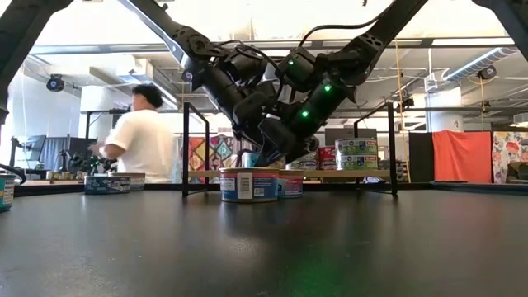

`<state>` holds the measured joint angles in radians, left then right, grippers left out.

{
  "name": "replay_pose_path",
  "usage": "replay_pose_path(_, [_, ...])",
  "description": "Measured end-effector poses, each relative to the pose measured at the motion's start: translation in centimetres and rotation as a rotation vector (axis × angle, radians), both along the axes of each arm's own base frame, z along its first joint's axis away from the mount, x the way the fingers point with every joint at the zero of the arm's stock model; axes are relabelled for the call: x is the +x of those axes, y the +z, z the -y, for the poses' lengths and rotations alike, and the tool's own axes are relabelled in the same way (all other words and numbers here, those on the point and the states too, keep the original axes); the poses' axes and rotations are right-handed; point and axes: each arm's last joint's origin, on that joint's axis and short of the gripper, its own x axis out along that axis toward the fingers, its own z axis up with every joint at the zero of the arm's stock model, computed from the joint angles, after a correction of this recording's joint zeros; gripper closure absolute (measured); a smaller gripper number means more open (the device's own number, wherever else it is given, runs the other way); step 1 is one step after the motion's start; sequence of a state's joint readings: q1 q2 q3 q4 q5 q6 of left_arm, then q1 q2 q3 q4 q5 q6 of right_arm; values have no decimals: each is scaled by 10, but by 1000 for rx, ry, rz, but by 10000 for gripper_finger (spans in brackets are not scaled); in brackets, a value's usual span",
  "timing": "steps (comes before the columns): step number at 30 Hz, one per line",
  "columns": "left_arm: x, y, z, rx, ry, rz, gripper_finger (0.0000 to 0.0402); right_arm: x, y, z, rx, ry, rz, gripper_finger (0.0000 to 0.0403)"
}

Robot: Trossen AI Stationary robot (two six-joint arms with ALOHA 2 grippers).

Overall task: Stack canned seafood by type on shelf
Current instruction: Put the yellow-blue tuna can on the shelf

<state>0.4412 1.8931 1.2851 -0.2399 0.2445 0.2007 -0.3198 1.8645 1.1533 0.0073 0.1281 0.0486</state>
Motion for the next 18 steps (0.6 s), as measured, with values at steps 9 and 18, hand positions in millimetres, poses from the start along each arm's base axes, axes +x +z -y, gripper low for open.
replay_pose_path(9, [-3,-12,0,-90,36,39,402,-3,-2,0,24,-10,-35,20])
replay_pose_path(18, [-16,-7,2,-18,100,190,401,-3,-2,2,13,22,-31,19])
